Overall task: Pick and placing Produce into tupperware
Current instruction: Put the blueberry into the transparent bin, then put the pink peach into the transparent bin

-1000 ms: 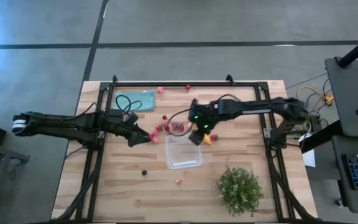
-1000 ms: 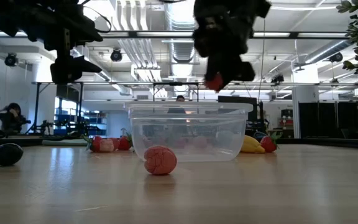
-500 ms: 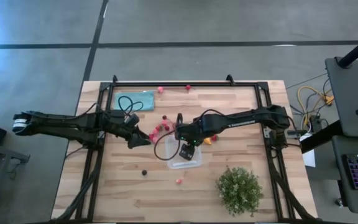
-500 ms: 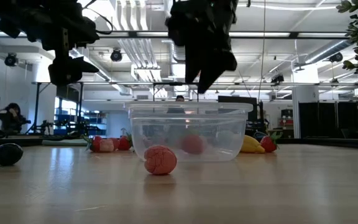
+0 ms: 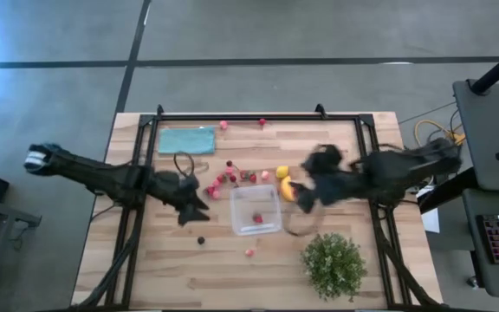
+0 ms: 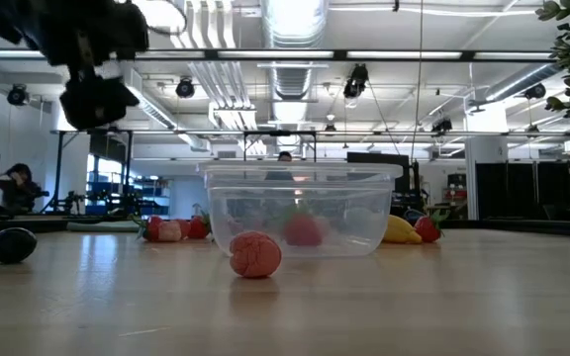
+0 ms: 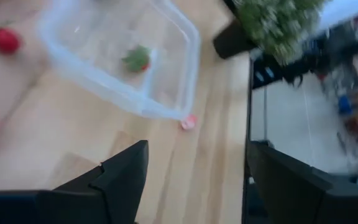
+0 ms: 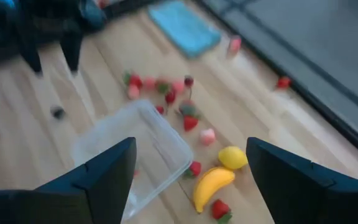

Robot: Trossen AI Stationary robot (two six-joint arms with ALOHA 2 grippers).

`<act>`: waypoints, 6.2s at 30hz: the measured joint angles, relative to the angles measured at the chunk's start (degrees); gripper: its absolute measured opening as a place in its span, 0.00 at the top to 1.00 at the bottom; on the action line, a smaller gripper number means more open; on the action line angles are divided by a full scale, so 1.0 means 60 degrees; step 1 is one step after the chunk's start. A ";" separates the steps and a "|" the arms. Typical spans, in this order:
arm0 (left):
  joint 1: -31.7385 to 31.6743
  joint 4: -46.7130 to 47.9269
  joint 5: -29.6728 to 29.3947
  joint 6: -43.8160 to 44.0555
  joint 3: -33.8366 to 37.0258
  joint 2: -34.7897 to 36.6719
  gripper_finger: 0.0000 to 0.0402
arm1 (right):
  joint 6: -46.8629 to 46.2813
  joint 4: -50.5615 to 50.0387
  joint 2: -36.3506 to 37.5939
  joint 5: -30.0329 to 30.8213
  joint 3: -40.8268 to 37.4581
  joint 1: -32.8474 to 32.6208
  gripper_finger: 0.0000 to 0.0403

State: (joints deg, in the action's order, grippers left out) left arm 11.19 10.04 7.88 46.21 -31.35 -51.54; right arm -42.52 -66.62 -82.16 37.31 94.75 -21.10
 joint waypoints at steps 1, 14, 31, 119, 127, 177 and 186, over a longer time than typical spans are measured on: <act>0.0479 0.0007 -0.0281 -0.0288 -0.0159 -0.0194 0.39 | -0.0353 -0.0115 0.0317 0.0338 -0.0104 -0.0322 0.26; 0.4268 0.1058 -0.1978 -0.0493 -0.2111 -0.3482 0.48 | -0.2434 -0.0227 0.1405 0.1974 -0.2272 -0.2176 0.26; 0.4326 0.4567 -0.2882 -0.1928 -0.3137 -0.5491 0.50 | -0.4428 -0.0416 0.2188 0.2543 -0.3666 -0.2103 0.26; -0.0660 0.2152 -0.2291 -0.7005 -0.4117 -0.5026 0.75 | -0.5411 -0.0274 0.2304 0.2281 -0.3868 -0.1684 0.27; -0.1308 0.2350 -0.0967 -0.7012 -0.5524 -0.6808 0.52 | -0.5854 -0.0278 0.2304 0.2103 -0.3868 -0.1688 0.23; 0.4419 0.5701 -0.3893 0.3026 -0.2402 -0.2522 0.57 | 0.1123 0.2594 -0.4454 -0.4964 0.0242 -0.0670 0.26; 0.4541 0.5654 -0.4106 0.2920 -0.1709 -0.2511 0.57 | 0.0368 0.2413 -0.6411 -0.4968 0.1942 -0.1144 0.27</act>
State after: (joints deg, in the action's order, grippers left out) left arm 38.44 43.97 -16.76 63.73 -41.60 -66.61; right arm -40.31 -52.14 -120.63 7.51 106.40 -27.96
